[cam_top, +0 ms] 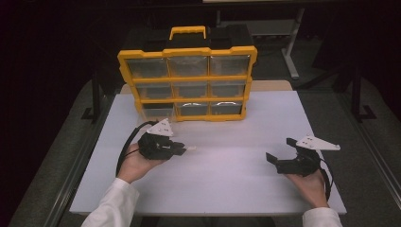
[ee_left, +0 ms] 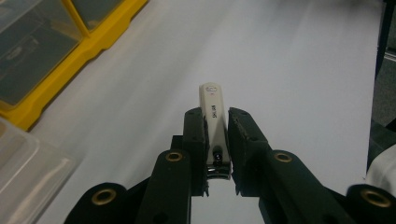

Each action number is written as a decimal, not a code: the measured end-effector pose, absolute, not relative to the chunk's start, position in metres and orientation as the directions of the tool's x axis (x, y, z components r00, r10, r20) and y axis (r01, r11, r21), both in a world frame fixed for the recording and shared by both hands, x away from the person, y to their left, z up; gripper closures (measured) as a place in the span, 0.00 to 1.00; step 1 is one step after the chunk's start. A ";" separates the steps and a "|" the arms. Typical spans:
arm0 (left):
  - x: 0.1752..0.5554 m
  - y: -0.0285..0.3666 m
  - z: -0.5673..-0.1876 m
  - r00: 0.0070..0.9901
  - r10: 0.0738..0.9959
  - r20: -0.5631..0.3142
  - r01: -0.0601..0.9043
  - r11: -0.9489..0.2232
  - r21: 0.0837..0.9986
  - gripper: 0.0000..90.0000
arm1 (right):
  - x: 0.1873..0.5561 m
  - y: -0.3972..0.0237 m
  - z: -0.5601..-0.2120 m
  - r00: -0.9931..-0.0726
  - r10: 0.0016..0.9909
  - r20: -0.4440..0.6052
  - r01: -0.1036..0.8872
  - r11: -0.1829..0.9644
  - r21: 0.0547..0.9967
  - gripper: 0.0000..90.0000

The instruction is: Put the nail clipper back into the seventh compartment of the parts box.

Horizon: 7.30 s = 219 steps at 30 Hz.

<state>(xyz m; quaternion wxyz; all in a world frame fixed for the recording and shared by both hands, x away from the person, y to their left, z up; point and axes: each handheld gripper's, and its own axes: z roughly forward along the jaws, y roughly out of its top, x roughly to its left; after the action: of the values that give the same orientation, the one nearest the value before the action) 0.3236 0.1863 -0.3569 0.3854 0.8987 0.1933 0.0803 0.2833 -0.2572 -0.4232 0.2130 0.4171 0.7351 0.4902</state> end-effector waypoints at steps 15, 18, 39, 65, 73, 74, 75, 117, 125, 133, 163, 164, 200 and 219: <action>0.331 0.210 -0.340 0.887 0.462 -0.001 0.302 -0.578 0.758 0.87 | 0.284 -0.256 -0.424 -0.563 0.821 0.095 0.408 0.176 0.896 0.00; 0.333 0.215 -0.335 0.882 0.472 0.003 0.303 -0.571 0.763 0.87 | 0.284 -0.256 -0.424 -0.563 0.821 0.095 0.408 0.176 0.896 0.00; 0.353 0.252 -0.312 0.825 0.565 -0.002 0.337 -0.490 0.804 0.87 | 0.284 -0.255 -0.425 -0.563 0.821 0.096 0.414 0.180 0.892 0.00; 0.378 0.263 -0.314 0.776 0.630 0.042 0.362 -0.499 0.787 0.87 | 0.285 -0.255 -0.427 -0.566 0.819 0.092 0.415 0.187 0.890 0.00; 0.386 0.267 -0.318 0.762 0.646 0.039 0.379 -0.494 0.783 0.87 | 0.286 -0.255 -0.427 -0.569 0.818 0.089 0.416 0.193 0.889 0.00; 0.386 0.267 -0.318 0.762 0.647 0.038 0.379 -0.491 0.784 0.87 | 0.286 -0.255 -0.427 -0.568 0.818 0.091 0.418 0.192 0.888 0.00; 0.386 0.267 -0.318 0.760 0.648 0.039 0.379 -0.491 0.784 0.87 | 0.286 -0.254 -0.427 -0.568 0.818 0.089 0.417 0.193 0.888 0.00; 0.407 0.271 -0.330 0.737 0.675 -0.032 0.379 -0.373 0.847 0.23 | 0.285 -0.250 -0.428 -0.585 0.806 0.091 0.418 0.204 0.885 0.00; 0.401 0.268 -0.331 0.734 0.679 -0.011 0.351 -0.365 0.863 0.00 | 0.286 -0.249 -0.429 -0.585 0.806 0.090 0.422 0.207 0.882 0.00; 0.391 0.286 -0.338 0.691 0.723 -0.004 0.314 -0.296 0.902 0.00 | 0.286 -0.250 -0.430 -0.583 0.807 0.092 0.424 0.206 0.882 0.00; 0.350 0.322 -0.357 0.629 0.778 -0.005 0.272 -0.214 0.938 0.00 | 0.286 -0.249 -0.431 -0.581 0.809 0.091 0.430 0.210 0.878 0.00; 0.350 0.322 -0.357 0.629 0.778 -0.005 0.272 -0.214 0.938 0.00 | 0.286 -0.249 -0.431 -0.581 0.809 0.091 0.430 0.210 0.878 0.00; 0.307 0.334 -0.403 0.620 0.784 -0.030 0.246 -0.158 0.956 0.00 | 0.286 -0.253 -0.431 -0.569 0.817 0.091 0.427 0.199 0.882 0.00; 0.295 0.352 -0.426 0.573 0.810 -0.121 0.248 -0.031 0.968 0.00 | 0.286 -0.255 -0.431 -0.567 0.819 0.091 0.424 0.195 0.884 0.00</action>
<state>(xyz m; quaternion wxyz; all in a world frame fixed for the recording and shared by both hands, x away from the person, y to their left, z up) 0.2949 0.3524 -0.4256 0.5752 0.6752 0.3919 0.2444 0.2859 -0.2549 -0.4307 0.2067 0.4170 0.7449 0.4780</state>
